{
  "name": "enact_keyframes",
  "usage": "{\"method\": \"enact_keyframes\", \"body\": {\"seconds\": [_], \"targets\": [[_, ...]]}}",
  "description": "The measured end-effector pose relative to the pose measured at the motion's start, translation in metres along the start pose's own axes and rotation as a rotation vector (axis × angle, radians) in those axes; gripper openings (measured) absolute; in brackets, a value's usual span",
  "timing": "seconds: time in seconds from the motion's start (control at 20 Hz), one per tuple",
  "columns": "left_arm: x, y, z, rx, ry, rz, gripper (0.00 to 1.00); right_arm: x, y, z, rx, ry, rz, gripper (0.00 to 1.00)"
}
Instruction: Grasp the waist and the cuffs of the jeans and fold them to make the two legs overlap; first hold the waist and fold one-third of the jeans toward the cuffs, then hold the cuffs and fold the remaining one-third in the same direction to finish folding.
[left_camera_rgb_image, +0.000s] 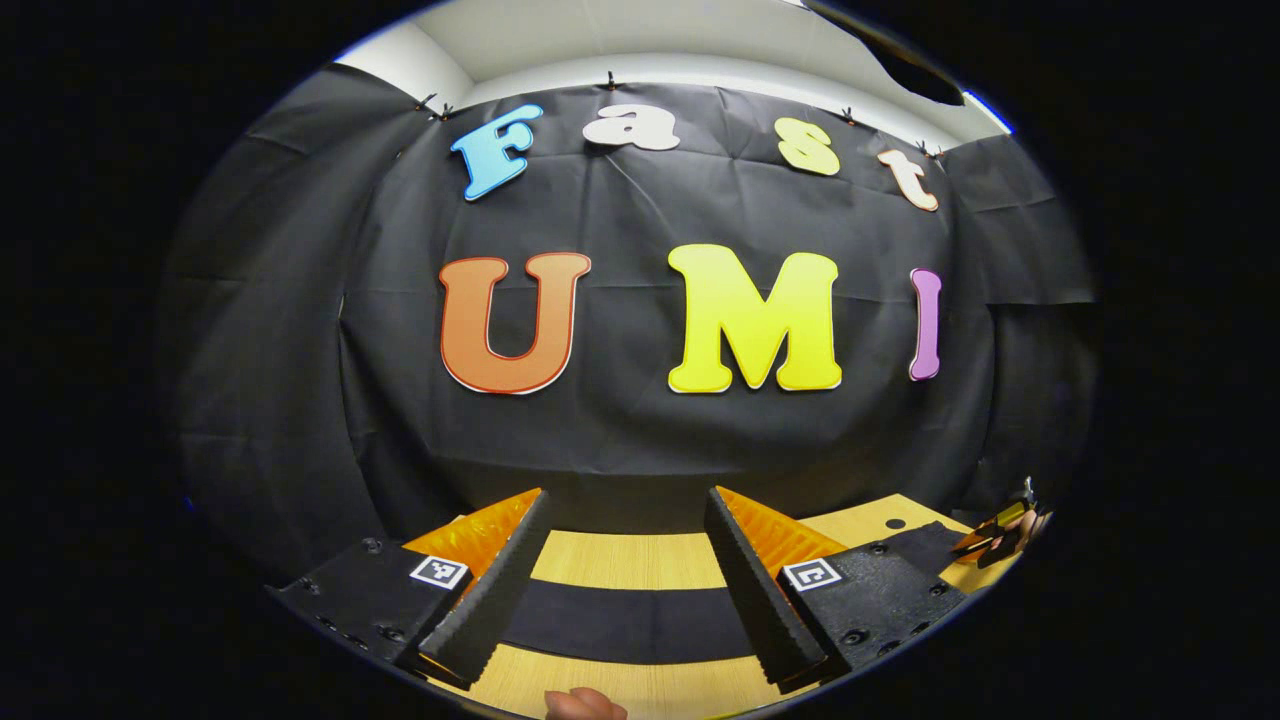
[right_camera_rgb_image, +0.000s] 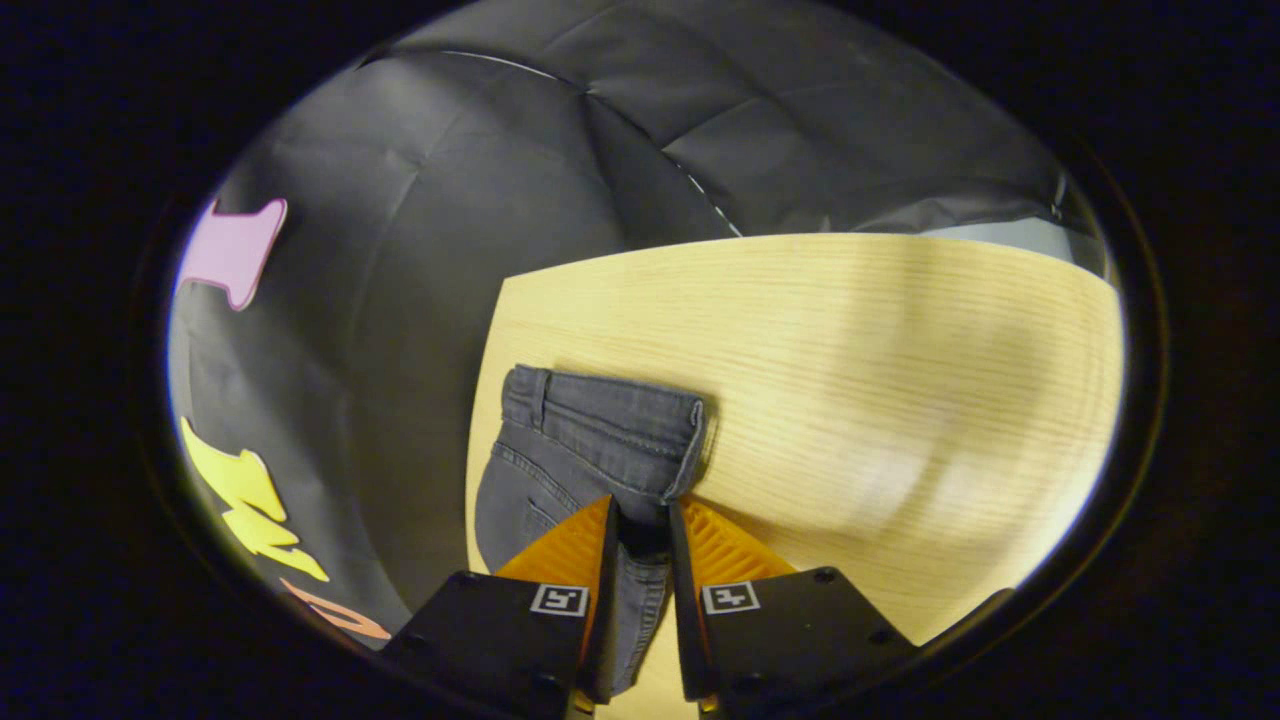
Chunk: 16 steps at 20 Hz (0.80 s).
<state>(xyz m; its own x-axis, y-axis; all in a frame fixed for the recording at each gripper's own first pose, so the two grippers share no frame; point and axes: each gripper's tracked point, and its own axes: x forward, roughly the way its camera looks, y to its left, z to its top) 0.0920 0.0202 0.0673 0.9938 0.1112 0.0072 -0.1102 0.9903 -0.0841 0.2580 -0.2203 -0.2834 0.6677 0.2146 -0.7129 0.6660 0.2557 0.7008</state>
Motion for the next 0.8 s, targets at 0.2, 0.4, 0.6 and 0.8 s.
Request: {"method": "enact_keyframes", "body": {"seconds": [0.2,0.4,0.6,0.8], "targets": [[0.003,-0.004,0.008,0.028,-0.018,-0.009,0.98,0.002,-0.002,-0.001,-0.012,-0.032,0.040,0.02],[0.004,-0.006,0.008,0.013,-0.013,-0.026,0.99,-0.005,0.002,0.002,-0.054,-0.052,0.046,0.02],[0.002,-0.001,0.010,0.005,-0.013,-0.025,0.98,-0.015,0.011,0.001,-0.106,-0.103,0.052,0.02],[-0.006,0.009,0.013,0.042,-0.025,-0.025,0.98,-0.031,0.051,-0.005,-0.293,-0.178,0.069,0.02]]}}
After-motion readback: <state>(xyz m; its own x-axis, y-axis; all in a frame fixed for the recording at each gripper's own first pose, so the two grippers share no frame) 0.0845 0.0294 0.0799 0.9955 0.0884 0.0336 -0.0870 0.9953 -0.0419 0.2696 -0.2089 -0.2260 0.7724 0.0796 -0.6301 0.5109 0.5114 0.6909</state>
